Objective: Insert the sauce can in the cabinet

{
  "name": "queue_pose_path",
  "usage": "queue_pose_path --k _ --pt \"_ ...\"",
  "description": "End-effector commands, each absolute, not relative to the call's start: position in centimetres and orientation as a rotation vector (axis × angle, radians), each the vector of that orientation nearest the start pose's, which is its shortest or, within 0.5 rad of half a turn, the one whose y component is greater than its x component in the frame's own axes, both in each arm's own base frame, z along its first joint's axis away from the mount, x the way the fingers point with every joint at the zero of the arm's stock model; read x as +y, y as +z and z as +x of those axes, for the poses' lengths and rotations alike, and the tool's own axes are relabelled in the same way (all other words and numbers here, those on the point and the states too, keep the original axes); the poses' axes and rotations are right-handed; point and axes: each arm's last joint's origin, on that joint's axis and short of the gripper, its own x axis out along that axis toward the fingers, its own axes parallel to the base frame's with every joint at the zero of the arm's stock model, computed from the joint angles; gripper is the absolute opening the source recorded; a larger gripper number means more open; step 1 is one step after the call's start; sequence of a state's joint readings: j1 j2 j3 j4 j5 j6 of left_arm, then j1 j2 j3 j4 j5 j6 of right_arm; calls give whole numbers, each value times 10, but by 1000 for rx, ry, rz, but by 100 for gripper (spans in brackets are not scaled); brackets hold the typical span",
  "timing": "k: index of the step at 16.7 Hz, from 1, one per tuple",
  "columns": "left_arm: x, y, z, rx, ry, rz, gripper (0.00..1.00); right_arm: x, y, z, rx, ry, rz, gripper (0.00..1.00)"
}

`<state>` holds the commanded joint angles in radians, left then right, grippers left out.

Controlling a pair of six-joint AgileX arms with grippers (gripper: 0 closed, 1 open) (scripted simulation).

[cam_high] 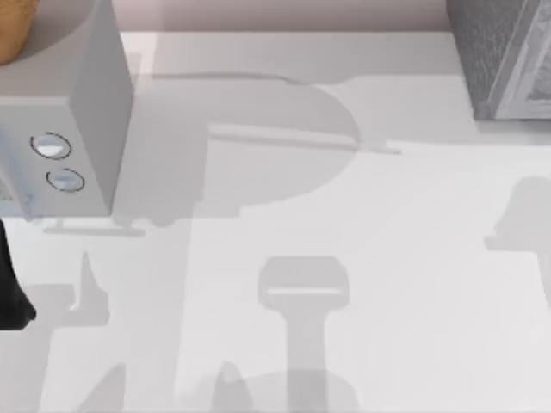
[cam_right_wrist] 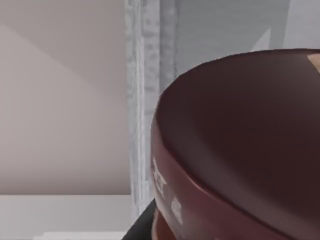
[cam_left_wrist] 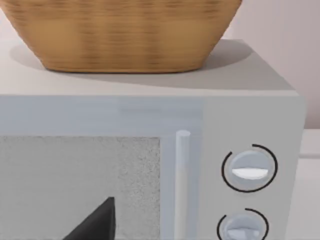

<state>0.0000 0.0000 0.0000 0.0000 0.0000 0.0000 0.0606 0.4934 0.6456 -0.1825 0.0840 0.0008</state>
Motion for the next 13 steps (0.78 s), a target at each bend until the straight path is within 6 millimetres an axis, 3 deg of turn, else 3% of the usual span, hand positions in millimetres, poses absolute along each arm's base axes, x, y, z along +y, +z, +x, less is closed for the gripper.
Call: queue_pose_path --k 4,7,10,13 --pt "-1 160 106 0 0 0 100 13 404 159 42 -31 -11 0" --pt "-1 160 106 0 0 0 100 22 455 190 42 -29 -10 0" --pt "-1 160 106 0 0 0 100 32 494 216 29 -18 -7 0" --pt "-1 160 106 0 0 0 100 42 519 235 11 -5 -2 0"
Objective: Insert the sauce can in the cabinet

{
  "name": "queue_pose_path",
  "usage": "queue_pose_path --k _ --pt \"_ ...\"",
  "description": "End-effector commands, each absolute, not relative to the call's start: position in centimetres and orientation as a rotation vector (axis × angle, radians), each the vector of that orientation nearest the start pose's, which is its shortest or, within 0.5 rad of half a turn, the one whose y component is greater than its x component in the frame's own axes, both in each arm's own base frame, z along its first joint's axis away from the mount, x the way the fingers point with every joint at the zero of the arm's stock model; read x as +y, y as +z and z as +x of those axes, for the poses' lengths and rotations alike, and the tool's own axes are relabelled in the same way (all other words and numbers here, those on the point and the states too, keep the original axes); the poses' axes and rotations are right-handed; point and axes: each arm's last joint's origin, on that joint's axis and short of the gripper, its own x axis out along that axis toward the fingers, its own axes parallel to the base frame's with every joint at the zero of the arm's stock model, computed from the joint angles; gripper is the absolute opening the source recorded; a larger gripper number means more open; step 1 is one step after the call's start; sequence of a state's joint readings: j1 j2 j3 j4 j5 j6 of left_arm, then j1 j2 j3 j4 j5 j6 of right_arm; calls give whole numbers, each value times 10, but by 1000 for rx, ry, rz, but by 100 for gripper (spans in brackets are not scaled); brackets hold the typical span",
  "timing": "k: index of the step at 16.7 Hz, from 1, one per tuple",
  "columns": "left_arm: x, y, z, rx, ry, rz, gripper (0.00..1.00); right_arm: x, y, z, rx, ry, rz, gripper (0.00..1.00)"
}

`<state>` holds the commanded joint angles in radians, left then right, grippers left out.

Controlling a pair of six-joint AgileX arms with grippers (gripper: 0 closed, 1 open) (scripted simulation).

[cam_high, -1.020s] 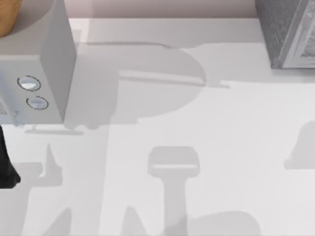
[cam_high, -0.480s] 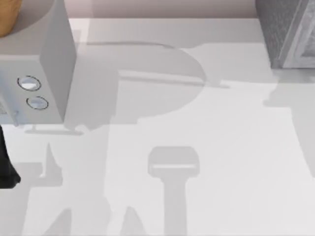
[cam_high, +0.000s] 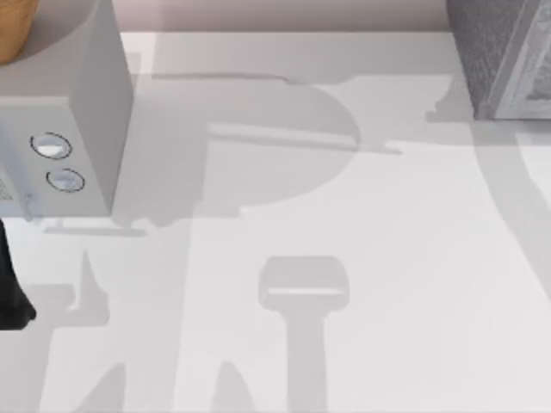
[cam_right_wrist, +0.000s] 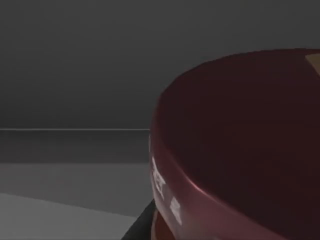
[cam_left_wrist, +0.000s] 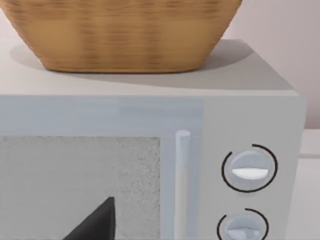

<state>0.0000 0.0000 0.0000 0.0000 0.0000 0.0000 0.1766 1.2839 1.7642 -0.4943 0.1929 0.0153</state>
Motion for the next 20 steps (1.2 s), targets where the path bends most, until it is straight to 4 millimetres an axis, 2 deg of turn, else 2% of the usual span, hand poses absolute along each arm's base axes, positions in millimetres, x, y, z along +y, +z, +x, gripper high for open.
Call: queue_pose_path --k 3,9,11,13,15,20 --pt "-1 160 106 0 0 0 100 47 529 245 2 4 0 0" --pt "-1 160 106 0 0 0 100 47 530 247 1 2 2 0" --pt "-1 160 106 0 0 0 100 47 532 256 -4 2 3 0" --pt "-1 160 106 0 0 0 100 47 534 276 -7 -4 3 0" --pt "-1 160 106 0 0 0 100 47 532 304 -2 -11 3 0" --pt "-1 160 106 0 0 0 100 46 515 376 11 -6 5 0"
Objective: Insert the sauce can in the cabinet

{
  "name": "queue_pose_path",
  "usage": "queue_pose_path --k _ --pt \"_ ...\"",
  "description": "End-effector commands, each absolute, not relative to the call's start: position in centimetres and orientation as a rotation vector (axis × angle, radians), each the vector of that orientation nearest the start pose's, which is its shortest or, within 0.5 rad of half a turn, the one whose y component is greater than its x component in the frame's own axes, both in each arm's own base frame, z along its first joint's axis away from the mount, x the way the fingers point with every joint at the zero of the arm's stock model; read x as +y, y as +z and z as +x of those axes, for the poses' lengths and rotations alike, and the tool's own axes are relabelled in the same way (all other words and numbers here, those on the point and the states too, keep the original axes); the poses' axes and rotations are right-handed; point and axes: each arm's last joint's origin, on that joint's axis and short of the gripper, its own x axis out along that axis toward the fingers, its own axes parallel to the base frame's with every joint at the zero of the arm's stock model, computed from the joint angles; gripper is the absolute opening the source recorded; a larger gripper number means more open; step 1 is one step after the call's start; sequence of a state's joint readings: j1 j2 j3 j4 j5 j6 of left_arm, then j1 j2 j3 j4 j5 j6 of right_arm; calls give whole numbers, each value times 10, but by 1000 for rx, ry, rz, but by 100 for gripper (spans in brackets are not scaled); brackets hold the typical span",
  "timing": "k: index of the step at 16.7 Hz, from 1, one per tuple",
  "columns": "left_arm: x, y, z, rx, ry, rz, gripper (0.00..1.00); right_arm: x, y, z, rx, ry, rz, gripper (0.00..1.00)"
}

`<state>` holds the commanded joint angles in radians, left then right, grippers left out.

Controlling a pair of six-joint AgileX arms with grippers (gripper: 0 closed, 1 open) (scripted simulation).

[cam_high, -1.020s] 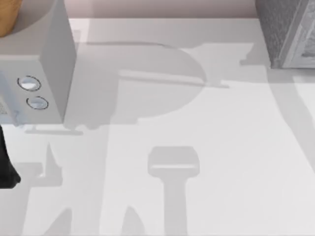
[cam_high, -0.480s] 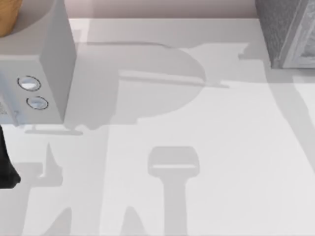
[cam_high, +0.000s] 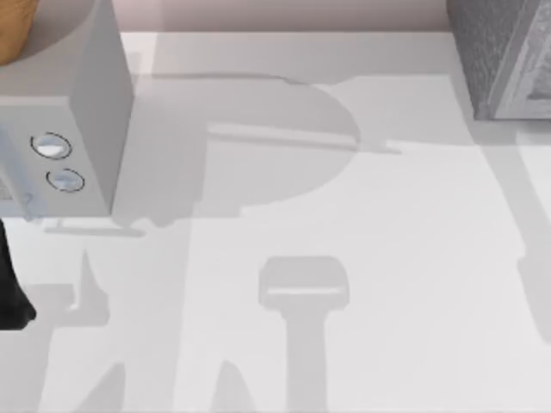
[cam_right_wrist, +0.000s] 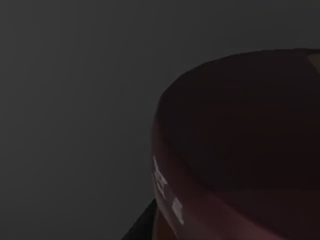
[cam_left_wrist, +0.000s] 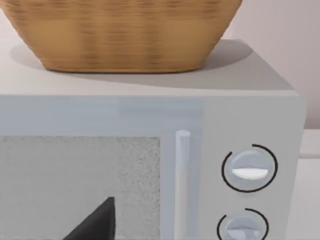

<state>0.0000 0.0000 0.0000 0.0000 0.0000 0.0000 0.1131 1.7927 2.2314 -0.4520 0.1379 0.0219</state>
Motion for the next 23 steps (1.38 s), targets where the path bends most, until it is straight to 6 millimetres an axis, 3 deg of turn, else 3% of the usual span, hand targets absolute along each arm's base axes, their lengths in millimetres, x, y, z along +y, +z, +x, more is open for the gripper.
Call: queue_pose_path --k 3,7,20,23 --pt "-1 160 106 0 0 0 100 45 510 395 3 2 3 0" --pt "-1 160 106 0 0 0 100 45 510 396 2 2 2 0" --pt "-1 160 106 0 0 0 100 45 510 396 2 2 2 98" --pt "-1 160 106 0 0 0 100 45 510 396 2 2 2 100"
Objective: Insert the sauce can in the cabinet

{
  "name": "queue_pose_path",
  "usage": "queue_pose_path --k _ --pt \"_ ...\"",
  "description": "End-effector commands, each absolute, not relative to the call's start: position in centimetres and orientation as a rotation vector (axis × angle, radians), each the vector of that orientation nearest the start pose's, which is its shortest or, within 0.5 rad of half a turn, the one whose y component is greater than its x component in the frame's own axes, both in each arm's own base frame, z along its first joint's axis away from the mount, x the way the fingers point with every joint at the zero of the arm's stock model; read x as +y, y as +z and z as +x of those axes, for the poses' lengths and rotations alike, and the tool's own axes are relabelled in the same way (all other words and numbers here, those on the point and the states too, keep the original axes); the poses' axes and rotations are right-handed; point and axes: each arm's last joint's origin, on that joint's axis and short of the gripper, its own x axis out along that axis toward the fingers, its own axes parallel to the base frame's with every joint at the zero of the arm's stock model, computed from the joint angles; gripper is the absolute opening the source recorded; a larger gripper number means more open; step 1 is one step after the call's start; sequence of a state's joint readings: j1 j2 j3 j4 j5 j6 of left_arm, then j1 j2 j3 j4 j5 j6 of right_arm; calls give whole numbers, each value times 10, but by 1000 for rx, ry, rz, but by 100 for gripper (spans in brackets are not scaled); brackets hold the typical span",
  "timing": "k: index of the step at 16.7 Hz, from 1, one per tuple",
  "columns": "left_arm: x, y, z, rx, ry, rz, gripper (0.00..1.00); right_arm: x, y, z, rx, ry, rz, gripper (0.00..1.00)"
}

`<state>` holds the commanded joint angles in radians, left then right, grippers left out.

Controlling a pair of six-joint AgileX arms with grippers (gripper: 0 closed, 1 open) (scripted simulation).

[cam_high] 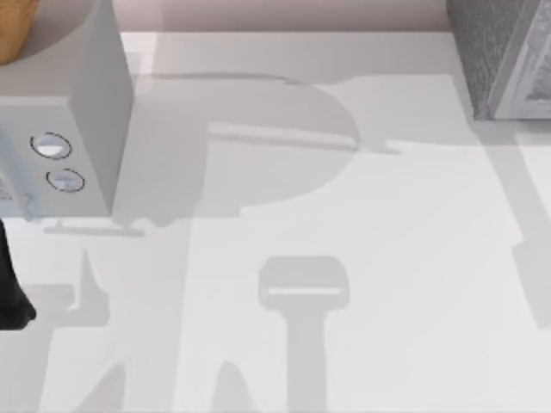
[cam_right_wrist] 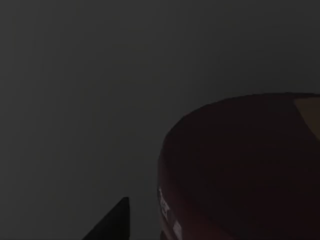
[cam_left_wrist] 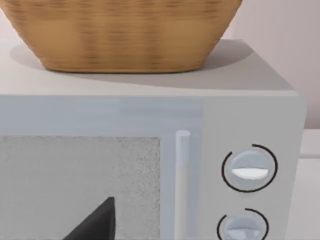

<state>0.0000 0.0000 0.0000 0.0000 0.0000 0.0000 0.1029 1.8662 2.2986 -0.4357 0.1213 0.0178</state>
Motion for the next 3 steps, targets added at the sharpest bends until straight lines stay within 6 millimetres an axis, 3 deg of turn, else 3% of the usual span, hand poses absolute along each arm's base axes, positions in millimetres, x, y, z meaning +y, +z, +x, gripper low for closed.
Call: queue_pose_path --k 3 --pt "-1 160 106 0 0 0 100 45 510 396 2 2 2 100"
